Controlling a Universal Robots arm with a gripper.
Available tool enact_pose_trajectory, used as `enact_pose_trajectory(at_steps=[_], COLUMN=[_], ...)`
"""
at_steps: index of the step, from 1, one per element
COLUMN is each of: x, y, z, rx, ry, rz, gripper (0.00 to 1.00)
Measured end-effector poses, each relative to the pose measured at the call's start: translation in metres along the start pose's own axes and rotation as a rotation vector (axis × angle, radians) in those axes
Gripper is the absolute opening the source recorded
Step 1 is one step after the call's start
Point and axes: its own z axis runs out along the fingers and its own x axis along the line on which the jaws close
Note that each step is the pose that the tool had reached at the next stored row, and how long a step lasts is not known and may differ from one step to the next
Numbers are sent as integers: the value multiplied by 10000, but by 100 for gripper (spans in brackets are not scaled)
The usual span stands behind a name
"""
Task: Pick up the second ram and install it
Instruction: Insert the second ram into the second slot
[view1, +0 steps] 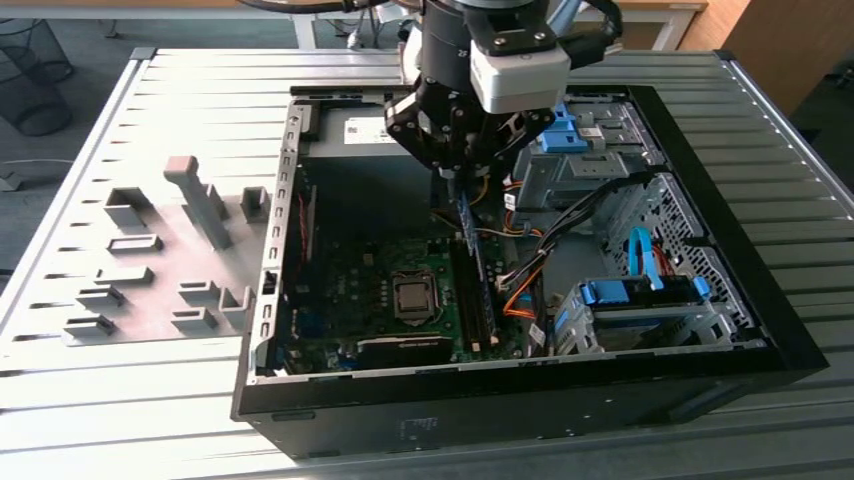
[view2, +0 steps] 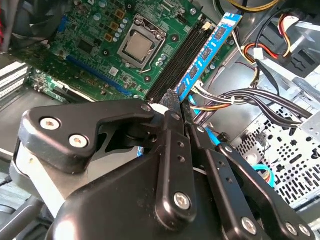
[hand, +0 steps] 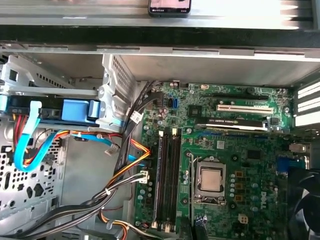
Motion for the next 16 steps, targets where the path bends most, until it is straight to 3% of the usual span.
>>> enact_pose_trajectory(at_steps=[3, 16], x=[0, 0], y=[0, -1], z=[44, 56], rx=[0, 0], ry=[0, 0], rz=[-1, -1], gripper=[14, 14])
